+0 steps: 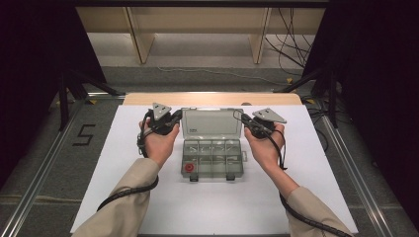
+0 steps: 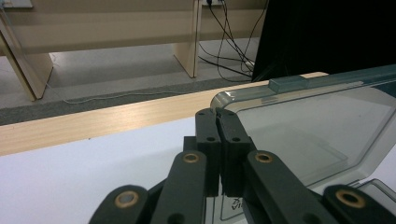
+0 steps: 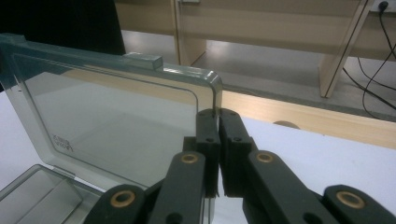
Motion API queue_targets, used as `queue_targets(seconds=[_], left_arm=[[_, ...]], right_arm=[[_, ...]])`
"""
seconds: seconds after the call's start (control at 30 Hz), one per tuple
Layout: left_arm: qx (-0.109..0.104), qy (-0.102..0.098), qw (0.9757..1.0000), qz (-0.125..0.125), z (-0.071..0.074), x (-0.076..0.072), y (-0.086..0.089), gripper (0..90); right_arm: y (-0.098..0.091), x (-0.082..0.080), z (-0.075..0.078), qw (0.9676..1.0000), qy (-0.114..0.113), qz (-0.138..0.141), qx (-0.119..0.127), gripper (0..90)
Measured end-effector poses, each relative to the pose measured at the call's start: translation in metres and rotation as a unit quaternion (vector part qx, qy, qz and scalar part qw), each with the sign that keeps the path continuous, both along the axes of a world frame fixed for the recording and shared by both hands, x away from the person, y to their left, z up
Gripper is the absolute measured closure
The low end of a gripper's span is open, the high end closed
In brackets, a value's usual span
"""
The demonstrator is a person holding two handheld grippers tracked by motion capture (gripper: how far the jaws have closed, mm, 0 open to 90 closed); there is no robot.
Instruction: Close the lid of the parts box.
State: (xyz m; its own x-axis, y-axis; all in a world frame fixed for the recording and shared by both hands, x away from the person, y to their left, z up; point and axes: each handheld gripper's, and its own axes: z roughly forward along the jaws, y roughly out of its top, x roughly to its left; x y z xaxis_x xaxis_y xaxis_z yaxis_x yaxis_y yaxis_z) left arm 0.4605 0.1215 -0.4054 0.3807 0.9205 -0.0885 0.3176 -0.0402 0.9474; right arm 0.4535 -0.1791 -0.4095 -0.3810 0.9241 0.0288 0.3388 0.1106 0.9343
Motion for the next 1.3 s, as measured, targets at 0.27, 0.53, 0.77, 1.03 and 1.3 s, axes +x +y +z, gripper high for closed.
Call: queue_targets(seconds=[0.27, 0.53, 0.77, 1.03, 1.3], left_arm=[[0.004, -0.003, 1.0, -0.002, 0.0, -0.003, 0.001, 88.2], [0.004, -0.006, 1.0, -0.003, -0.001, -0.005, 0.001, 88.3], [0.006, -0.009, 0.9999, -0.003, -0.001, -0.007, 0.0, 88.2], [0.008, -0.012, 0.9999, -0.003, -0.001, -0.009, 0.0, 88.2], [0.011, -0.017, 0.9998, -0.003, -0.002, -0.012, 0.0, 88.1]], right_arm=[[-0.001, -0.003, 0.0, 1.0, 0.002, 0.006, -0.005, 88.0], [-0.002, -0.006, 0.001, 0.9999, 0.002, 0.008, -0.007, 88.1], [-0.002, -0.007, 0.0, 0.9999, -0.006, 0.011, -0.01, 88.0], [-0.002, -0.009, 0.0, 0.9998, -0.007, 0.012, -0.014, 88.1], [-0.002, -0.011, -0.001, 0.9997, -0.012, 0.01, -0.018, 88.2]])
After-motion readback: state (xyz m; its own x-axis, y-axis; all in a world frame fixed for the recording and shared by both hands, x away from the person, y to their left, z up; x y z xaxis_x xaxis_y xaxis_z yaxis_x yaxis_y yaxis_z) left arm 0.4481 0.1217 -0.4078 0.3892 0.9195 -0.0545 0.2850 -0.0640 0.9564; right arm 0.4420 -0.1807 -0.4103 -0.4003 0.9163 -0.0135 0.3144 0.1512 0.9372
